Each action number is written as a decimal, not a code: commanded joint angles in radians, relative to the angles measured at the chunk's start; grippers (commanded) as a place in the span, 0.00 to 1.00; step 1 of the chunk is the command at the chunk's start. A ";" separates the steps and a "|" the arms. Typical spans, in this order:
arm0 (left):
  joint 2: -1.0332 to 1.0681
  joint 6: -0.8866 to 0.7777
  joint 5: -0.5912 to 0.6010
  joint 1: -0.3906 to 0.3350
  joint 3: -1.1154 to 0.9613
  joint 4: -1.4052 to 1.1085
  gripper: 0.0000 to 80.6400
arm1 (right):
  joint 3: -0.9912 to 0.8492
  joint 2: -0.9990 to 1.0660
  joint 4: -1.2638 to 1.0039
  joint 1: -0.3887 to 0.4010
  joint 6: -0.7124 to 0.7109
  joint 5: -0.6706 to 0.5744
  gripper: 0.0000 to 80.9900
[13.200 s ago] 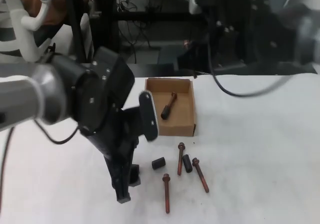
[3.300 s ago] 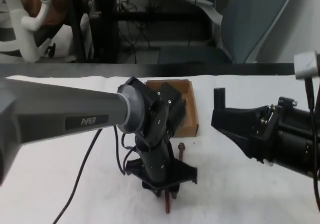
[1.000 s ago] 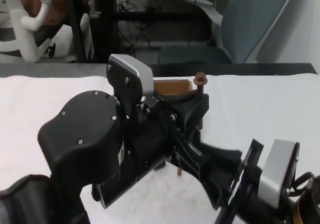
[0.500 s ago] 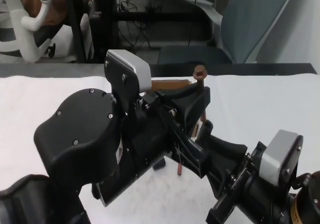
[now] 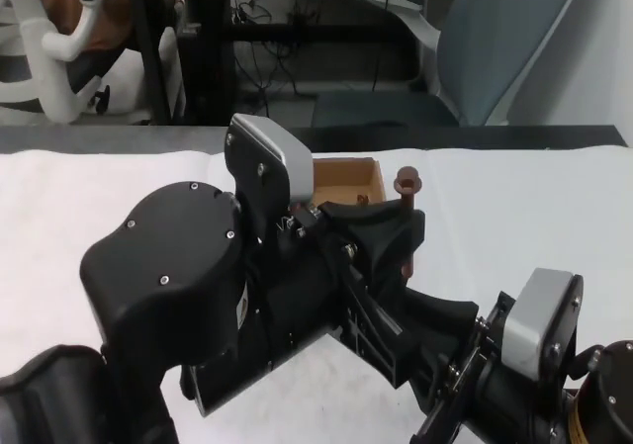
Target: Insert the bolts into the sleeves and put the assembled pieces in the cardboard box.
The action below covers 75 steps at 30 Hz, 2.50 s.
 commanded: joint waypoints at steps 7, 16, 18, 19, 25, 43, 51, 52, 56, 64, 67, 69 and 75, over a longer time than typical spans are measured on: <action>-0.002 0.124 0.025 0.018 -0.003 0.018 0.02 | -0.010 0.003 -0.015 -0.005 0.006 -0.008 0.01; -0.002 0.124 0.049 0.075 -0.003 0.098 0.02 | -0.010 0.003 -0.015 -0.005 0.006 -0.037 0.01; -0.002 0.124 0.052 0.075 -0.003 0.114 0.02 | -0.010 0.003 -0.015 -0.005 0.006 -0.037 0.01; -0.002 0.124 0.072 0.075 -0.003 0.123 0.02 | -0.010 0.003 -0.015 -0.005 0.006 -0.037 0.01; -0.002 0.120 0.162 0.075 -0.003 0.155 0.46 | -0.010 0.003 -0.007 -0.005 0.006 -0.038 0.01; -0.118 0.313 0.146 0.310 -0.040 0.573 0.87 | -0.275 0.006 0.544 -0.080 0.006 0.099 0.01; 0.132 0.601 0.153 0.339 -0.250 0.859 0.87 | -0.584 0.048 0.924 -0.215 0.006 0.153 0.01; 0.170 0.623 0.152 0.339 -0.286 0.876 0.87 | -0.615 0.063 0.959 -0.233 0.006 0.150 0.01; 0.313 0.715 0.079 0.339 -0.443 1.035 0.87 | -0.762 0.180 1.107 -0.319 0.006 0.100 0.01; 0.504 0.862 -0.001 0.339 -0.661 1.262 0.87 | -1.090 0.489 1.280 -0.367 -0.001 0.030 0.01; 0.547 0.889 -0.001 0.337 -0.698 1.265 0.87 | -1.202 0.604 1.339 -0.367 -0.001 0.005 0.01; 0.569 0.902 0.001 0.334 -0.711 1.265 0.87 | -1.272 0.680 1.365 -0.367 -0.001 -0.001 0.01; 0.635 0.932 0.002 0.334 -0.733 1.290 0.87 | -1.435 0.846 1.478 -0.369 -0.001 -0.007 0.01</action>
